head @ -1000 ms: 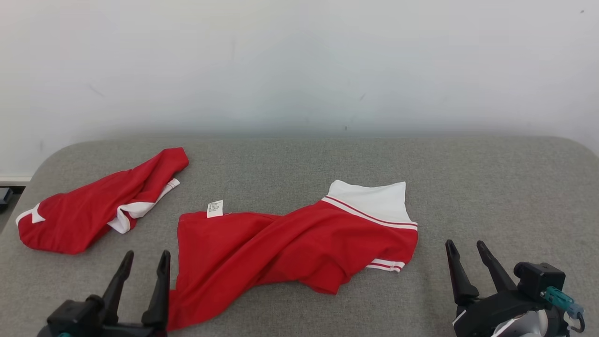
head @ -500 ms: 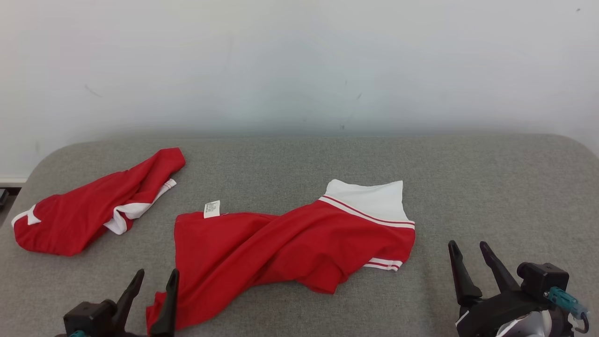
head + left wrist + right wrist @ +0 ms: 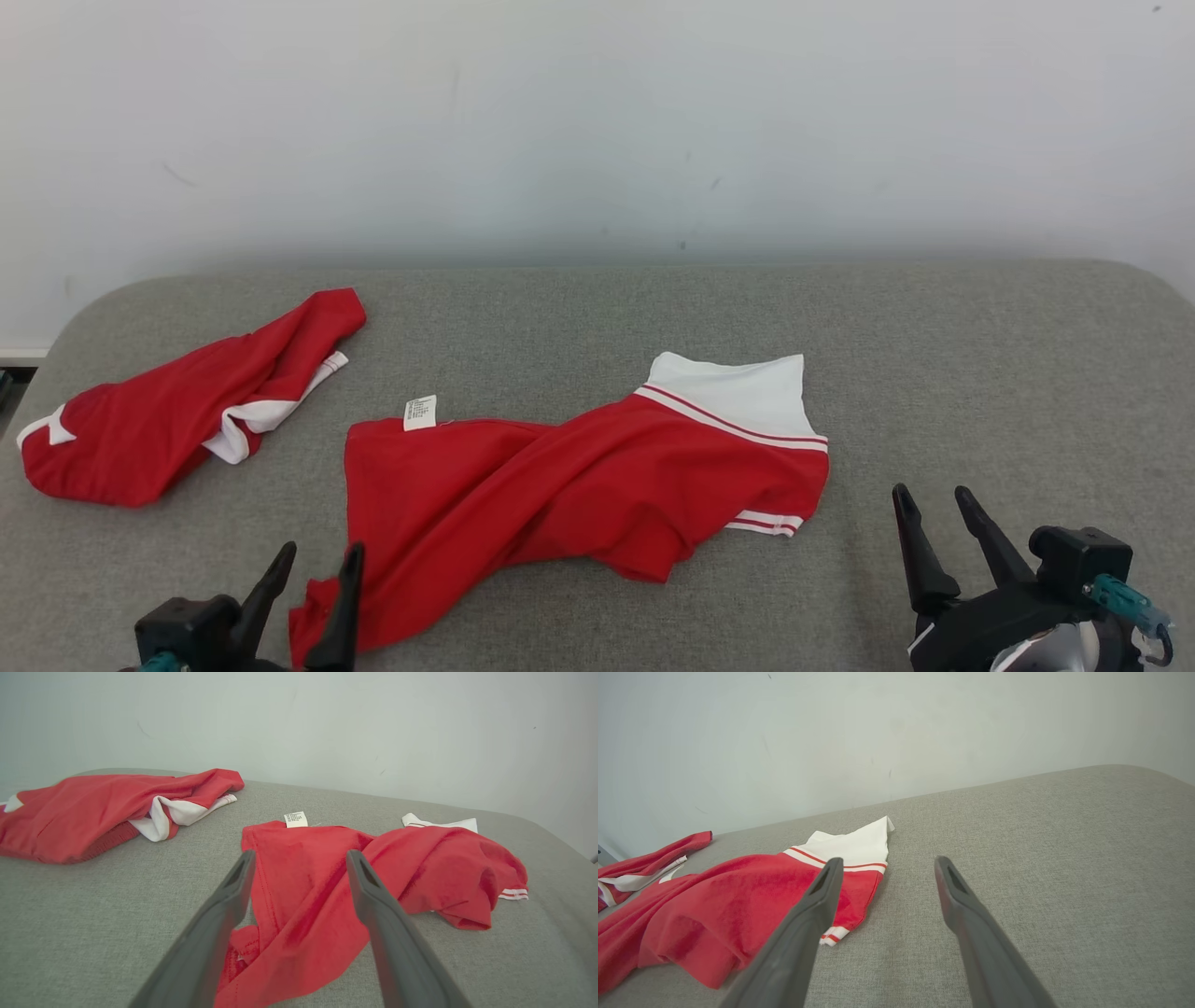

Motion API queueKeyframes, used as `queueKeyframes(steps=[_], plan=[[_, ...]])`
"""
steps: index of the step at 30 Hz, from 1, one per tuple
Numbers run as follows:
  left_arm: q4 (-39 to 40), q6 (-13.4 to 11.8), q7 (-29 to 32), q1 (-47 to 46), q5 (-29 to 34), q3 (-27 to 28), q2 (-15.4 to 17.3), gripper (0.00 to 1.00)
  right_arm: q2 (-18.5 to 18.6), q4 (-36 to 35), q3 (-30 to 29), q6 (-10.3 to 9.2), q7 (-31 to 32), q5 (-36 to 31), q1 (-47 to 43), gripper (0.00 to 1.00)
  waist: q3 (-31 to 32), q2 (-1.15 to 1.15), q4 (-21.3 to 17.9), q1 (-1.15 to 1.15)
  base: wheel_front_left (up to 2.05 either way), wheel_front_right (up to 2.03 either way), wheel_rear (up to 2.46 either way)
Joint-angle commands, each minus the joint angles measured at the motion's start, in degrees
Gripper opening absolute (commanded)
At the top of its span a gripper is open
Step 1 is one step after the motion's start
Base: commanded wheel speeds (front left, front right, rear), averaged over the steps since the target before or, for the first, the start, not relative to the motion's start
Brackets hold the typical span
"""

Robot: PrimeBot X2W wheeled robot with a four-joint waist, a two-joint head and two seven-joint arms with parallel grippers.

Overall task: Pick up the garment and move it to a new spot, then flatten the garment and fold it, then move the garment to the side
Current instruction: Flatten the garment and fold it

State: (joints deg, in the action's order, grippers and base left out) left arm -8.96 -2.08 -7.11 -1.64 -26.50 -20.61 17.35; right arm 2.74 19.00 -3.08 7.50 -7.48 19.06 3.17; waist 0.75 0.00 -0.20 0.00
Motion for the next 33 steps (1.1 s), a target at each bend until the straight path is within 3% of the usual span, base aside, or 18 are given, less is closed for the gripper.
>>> queueKeyframes(steps=[1,10,19,26,33], plan=[[0.05,-0.15,0.62,-0.24,-0.52,-0.06,0.40,1.00,0.28,0.04,-0.15,-0.02,0.45,0.28,0.30,1.00,-0.12,0.00,0.12,0.00,0.00,0.00,0.00],[-0.36,-1.25,11.27,-6.44,-2.30,-0.23,1.22,1.00,0.28,-0.85,-0.84,-0.02,12.07,0.32,5.13,1.00,-1.97,0.00,0.83,0.00,0.00,0.00,0.00],[-3.09,-2.82,29.21,-20.02,-2.62,-3.21,0.29,1.00,0.27,-1.87,-1.34,-0.02,34.22,-2.42,17.41,1.00,-8.04,0.00,0.32,0.00,0.00,0.00,0.00],[-8.05,-4.86,37.98,-29.95,-0.63,-5.12,-0.82,1.00,0.25,-0.78,-3.85,-0.02,49.03,-6.63,26.70,1.00,-12.77,0.00,0.34,0.00,0.00,0.00,0.00],[-13.14,-5.62,43.09,-37.12,0.92,-6.48,-0.88,1.00,0.25,1.08,-5.44,-0.02,54.12,-9.40,32.36,1.00,-16.49,0.00,1.00,0.00,0.00,0.00,0.00]])
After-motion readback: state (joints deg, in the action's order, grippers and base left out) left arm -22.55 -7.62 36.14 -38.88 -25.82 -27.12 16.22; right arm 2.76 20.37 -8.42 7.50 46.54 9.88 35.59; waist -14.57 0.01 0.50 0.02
